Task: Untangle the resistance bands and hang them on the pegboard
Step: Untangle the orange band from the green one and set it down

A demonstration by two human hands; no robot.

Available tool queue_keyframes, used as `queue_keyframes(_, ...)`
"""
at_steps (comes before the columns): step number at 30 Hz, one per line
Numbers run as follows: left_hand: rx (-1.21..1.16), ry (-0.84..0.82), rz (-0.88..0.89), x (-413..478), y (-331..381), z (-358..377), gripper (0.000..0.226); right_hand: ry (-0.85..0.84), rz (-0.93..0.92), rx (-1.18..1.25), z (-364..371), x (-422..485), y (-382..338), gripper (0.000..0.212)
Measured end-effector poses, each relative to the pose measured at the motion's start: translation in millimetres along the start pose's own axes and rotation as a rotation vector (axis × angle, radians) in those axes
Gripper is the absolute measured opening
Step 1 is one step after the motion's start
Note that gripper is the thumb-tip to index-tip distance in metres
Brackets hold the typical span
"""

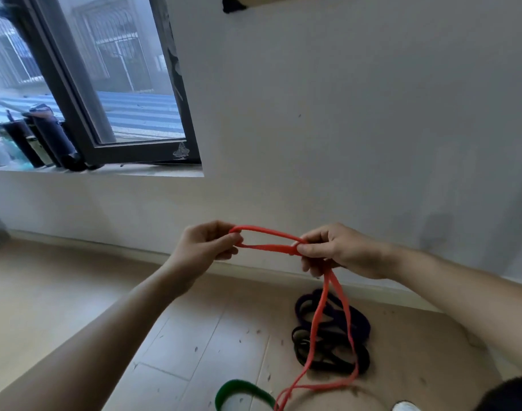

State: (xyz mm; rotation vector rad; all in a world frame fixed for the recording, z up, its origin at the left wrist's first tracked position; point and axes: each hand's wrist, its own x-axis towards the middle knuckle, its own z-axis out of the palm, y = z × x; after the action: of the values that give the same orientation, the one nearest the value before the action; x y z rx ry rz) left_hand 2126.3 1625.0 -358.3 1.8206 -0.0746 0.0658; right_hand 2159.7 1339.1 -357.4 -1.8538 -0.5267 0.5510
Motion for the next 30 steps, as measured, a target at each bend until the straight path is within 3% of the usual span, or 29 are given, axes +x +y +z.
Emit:
queue_keyframes(8, -0.337, 0.009, 0.000, 5, 17, 17, 0.034, -0.109, 0.119, 0.047, 4, 6, 6, 0.024)
queue_keyframes(14, -0.344, -0.091, 0.008, -1, 24, 25, 0.034, -0.082, 0.031, 0.003, 11, 6, 3, 0.030)
queue_keyframes(20, -0.398, -0.174, 0.055, -6, 30, 33, 0.028, -0.089, -0.076, 0.106, 26, 5, -9, 0.042)
queue_keyframes(30, -0.396, -0.062, 0.107, -3, 29, 34, 0.028, 0.018, -0.121, -0.047, 30, 13, -7, 0.009)
